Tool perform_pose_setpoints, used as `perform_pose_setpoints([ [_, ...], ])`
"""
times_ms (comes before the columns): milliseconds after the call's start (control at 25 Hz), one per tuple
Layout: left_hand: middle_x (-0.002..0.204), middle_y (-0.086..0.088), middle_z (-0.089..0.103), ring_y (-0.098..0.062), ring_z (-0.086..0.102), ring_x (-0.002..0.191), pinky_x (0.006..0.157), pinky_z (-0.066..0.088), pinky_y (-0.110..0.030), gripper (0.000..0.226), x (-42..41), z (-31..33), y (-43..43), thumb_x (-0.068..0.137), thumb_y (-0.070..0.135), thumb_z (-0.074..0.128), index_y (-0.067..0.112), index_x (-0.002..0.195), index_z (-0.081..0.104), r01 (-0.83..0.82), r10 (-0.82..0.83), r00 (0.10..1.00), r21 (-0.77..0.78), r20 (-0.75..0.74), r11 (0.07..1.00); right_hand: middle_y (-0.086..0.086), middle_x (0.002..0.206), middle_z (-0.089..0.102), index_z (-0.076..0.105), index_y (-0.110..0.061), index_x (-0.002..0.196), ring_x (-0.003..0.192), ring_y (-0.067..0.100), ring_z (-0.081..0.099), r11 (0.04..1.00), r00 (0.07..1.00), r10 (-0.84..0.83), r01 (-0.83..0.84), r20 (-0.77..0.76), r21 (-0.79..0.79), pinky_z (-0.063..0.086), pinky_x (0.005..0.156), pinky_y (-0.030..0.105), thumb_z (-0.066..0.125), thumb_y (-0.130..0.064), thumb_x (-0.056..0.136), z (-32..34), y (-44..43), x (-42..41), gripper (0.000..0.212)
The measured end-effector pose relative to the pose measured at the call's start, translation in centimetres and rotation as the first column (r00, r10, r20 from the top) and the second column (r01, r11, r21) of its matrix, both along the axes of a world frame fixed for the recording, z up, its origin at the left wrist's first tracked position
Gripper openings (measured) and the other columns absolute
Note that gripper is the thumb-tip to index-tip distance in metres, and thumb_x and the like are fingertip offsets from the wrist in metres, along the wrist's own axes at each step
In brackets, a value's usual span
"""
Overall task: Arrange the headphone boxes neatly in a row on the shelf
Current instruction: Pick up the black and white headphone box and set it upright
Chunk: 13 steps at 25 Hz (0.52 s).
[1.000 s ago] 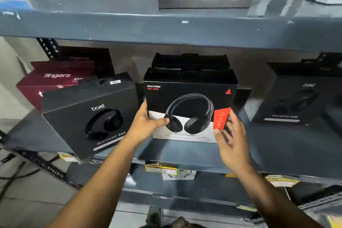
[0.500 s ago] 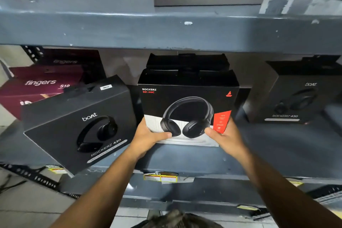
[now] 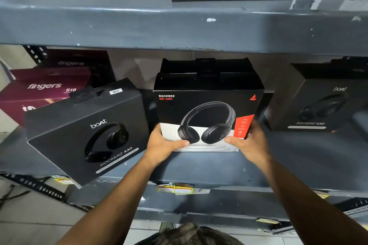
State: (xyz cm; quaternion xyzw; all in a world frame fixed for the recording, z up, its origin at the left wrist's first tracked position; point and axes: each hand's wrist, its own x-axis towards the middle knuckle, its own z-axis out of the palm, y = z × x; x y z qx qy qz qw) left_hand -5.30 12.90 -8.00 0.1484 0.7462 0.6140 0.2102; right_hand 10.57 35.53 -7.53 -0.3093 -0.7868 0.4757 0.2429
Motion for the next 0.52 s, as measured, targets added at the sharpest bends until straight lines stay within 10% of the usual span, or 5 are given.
perform_pose_setpoints([
  [360,0.116,-0.006,0.072,-0.025,0.069,0.111,0.099,0.055,-0.046,0.081,0.1,-0.1,-0.2,0.051,0.022,0.094,0.013,0.123,0.056,0.06,-0.061,0.997,-0.01,-0.037,0.998,-0.04,0.088,0.068,0.055,-0.06,0.095,0.084,-0.009,0.069,0.997,0.999,0.041,-0.039,-0.021,0.07,0.049,0.062,0.004,0.088,-0.04,0.053,0.4,-0.7,0.5,0.056],
  [520,0.121,0.016,0.067,0.001,0.063,0.117,0.097,0.051,-0.014,0.076,3.5,-0.8,-3.1,0.061,0.021,0.092,0.035,0.125,0.053,0.058,-0.054,0.995,0.045,-0.084,0.997,0.005,0.127,0.06,0.054,-0.016,0.129,0.117,0.023,0.057,0.96,0.982,-0.144,0.169,-0.124,0.222,0.047,0.102,0.035,0.084,-0.04,0.064,-0.2,-4.0,2.2,0.075],
])
